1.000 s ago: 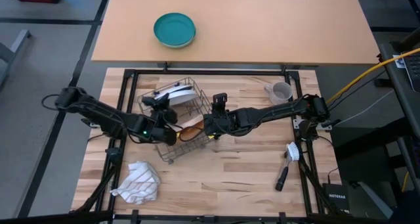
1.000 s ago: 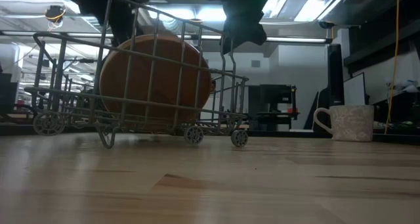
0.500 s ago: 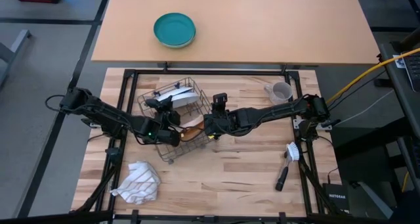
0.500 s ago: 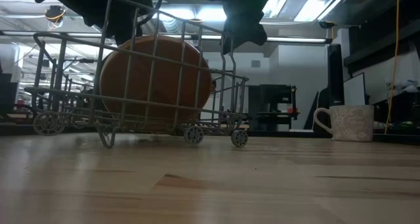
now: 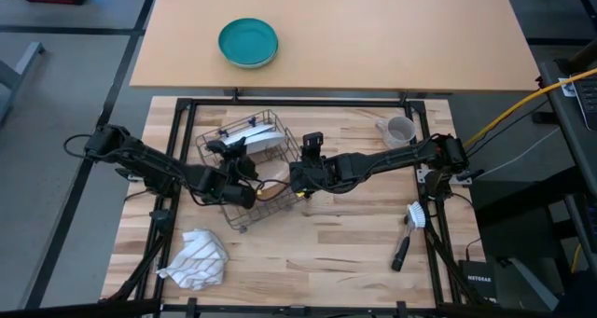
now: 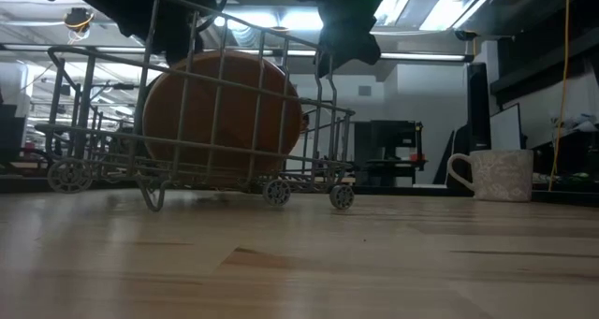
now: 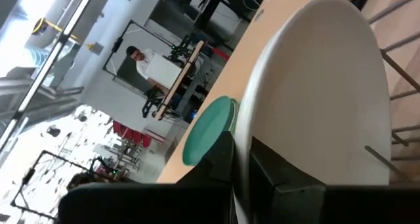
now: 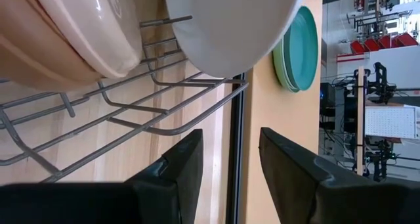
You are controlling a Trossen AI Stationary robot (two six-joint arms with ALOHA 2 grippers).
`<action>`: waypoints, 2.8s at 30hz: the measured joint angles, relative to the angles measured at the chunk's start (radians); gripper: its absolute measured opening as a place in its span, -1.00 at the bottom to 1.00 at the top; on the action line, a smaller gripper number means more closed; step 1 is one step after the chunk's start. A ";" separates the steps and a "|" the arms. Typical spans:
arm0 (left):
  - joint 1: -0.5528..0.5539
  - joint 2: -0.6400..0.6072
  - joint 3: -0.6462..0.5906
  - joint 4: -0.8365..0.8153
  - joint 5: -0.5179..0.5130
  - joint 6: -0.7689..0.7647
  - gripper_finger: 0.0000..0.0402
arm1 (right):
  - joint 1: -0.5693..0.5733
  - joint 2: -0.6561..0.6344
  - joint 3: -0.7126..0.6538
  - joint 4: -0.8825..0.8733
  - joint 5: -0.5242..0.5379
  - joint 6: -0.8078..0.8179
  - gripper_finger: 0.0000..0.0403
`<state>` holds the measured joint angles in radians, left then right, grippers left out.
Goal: Sort dishes
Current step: Put the white plate in the dish rack, then return to Home Position
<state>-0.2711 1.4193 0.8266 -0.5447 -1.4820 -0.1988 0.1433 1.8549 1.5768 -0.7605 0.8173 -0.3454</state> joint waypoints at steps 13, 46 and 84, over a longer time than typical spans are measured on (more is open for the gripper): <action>-0.019 0.000 0.000 -0.136 -0.015 0.015 -0.94 | -0.015 0.000 0.000 0.002 -0.013 0.000 -0.24; -0.115 -0.007 0.043 -0.122 0.160 -0.087 -0.38 | -0.026 0.000 0.000 0.002 -0.032 -0.002 -0.24; -0.383 -0.567 0.304 -0.285 0.178 0.073 -0.38 | -0.025 -0.362 0.166 -0.394 0.029 -0.012 -0.24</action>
<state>-0.6537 0.8528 1.1305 -0.8302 -1.3045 -0.1260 0.1184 1.4926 1.7428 -1.1549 0.8460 -0.3570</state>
